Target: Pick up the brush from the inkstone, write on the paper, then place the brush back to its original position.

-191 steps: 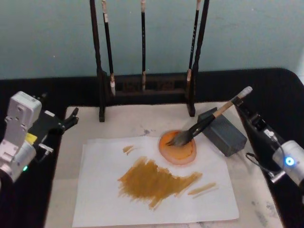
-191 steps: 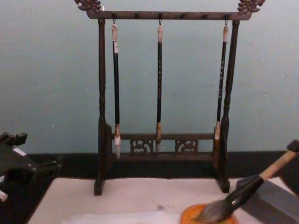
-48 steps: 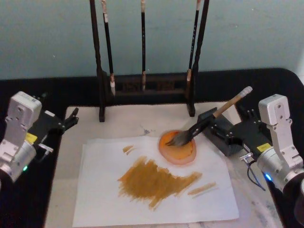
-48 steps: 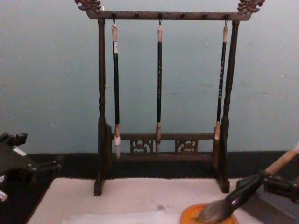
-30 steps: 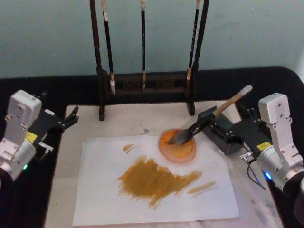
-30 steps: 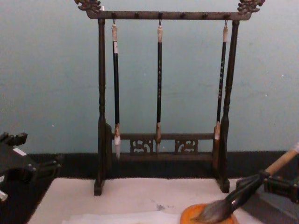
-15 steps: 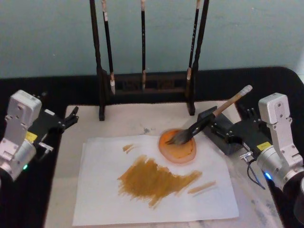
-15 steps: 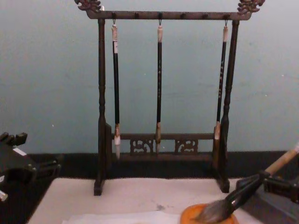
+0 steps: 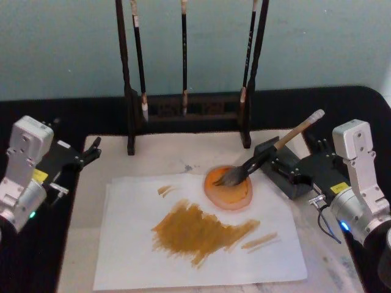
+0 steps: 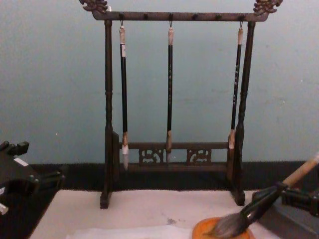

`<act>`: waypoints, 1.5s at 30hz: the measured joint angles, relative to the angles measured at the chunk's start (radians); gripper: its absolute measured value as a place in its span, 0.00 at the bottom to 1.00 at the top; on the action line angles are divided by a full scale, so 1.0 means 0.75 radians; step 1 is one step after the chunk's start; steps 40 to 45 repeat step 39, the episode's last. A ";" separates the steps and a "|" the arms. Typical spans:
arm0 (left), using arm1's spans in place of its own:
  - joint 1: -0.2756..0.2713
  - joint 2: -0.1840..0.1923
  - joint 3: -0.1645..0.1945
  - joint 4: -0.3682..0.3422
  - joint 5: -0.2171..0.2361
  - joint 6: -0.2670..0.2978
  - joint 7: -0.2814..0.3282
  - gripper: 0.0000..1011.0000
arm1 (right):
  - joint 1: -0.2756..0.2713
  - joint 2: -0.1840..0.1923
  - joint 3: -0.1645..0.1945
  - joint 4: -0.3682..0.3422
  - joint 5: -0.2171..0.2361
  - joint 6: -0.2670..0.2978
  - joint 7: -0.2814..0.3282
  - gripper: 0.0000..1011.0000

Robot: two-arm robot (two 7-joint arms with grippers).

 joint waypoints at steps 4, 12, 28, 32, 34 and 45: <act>0.000 0.000 0.000 0.000 0.000 0.000 0.000 1.00 | 0.000 0.000 0.000 0.000 0.000 0.000 0.000 0.99; 0.000 0.000 0.000 0.000 0.000 0.000 0.000 1.00 | 0.000 0.000 0.000 0.000 0.000 0.000 0.000 0.99; 0.000 0.000 0.000 0.000 0.000 0.000 0.000 1.00 | 0.000 0.000 0.000 0.000 0.000 0.000 0.000 0.99; 0.000 0.000 0.000 0.000 0.000 0.000 0.000 1.00 | 0.000 0.000 0.000 0.000 0.000 0.000 0.000 0.99; 0.000 0.000 0.000 0.000 0.000 0.000 0.000 1.00 | 0.000 0.000 0.000 0.000 0.000 0.000 0.000 0.99; 0.000 0.000 0.000 0.000 0.000 0.000 0.000 1.00 | 0.000 0.000 0.000 0.000 0.000 0.000 0.000 0.99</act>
